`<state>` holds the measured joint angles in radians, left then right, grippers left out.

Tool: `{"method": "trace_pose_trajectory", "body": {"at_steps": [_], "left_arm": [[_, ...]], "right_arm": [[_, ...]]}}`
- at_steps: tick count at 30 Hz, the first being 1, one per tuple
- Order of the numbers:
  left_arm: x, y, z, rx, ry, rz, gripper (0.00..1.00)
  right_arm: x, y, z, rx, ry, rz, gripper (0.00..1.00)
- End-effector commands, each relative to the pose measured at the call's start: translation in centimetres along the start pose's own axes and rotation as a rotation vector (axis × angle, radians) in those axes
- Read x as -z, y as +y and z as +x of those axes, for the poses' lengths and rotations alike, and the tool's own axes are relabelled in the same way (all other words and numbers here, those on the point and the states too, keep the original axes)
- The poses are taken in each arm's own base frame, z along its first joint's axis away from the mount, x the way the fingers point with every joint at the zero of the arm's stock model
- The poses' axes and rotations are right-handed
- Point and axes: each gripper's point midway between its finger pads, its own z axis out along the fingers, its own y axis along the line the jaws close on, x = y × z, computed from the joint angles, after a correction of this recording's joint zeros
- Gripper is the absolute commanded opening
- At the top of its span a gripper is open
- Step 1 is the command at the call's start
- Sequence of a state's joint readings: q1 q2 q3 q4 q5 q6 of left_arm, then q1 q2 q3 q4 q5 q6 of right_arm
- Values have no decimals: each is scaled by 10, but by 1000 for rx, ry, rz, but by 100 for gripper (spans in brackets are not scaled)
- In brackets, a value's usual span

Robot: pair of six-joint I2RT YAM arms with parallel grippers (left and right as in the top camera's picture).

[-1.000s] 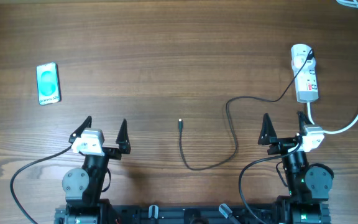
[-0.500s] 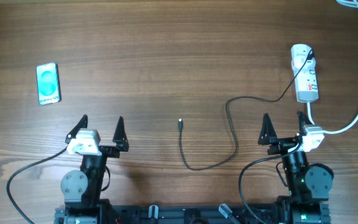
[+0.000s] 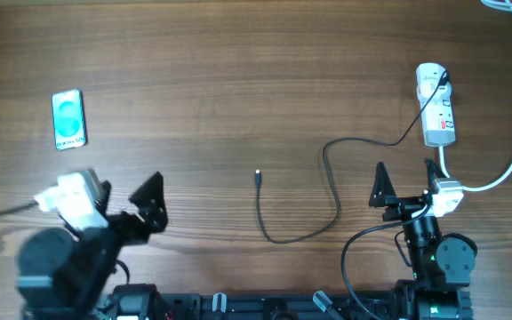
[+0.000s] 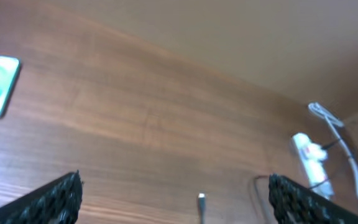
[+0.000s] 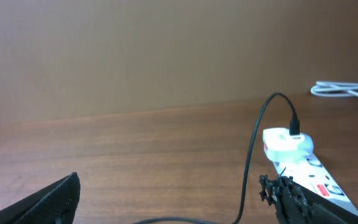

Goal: Plug charger to phone and switch on socket
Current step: 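Move the left gripper forward over the Galaxy S25 phone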

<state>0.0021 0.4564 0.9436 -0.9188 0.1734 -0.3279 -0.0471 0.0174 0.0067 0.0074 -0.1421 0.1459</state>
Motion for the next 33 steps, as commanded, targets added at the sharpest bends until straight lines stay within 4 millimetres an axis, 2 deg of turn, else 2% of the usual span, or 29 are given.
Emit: {"method": "trace_pose_trajectory", "body": {"at_steps": [1,5,10,13,17,21,25,33], "left_arm": [[15,-21,-36,47,153,-45,100],[20,-32,-61,74,289,-103,100],[4,-37,-82,27,435,-151,100],[-23,-36,-94,-43,466,-152,100],[-73,-30,-103,-72,484,-149,100],[-126,-19,-101,-64,523,-162,100],[-163,-8,-92,-54,574,-180,100],[-210,59,-67,-113,670,-466,97]], "right_arm": [[1,3,-2,-12,-9,-18,100],[1,3,-2,-12,-9,-18,100],[1,3,-2,-12,-9,-18,100],[1,3,-2,-12,-9,-18,99],[1,3,-2,-12,-9,-18,100],[1,3,-2,-12,-9,-18,100],[1,3,-2,-12,-9,-18,100],[1,3,-2,-12,-9,-18,100]]}}
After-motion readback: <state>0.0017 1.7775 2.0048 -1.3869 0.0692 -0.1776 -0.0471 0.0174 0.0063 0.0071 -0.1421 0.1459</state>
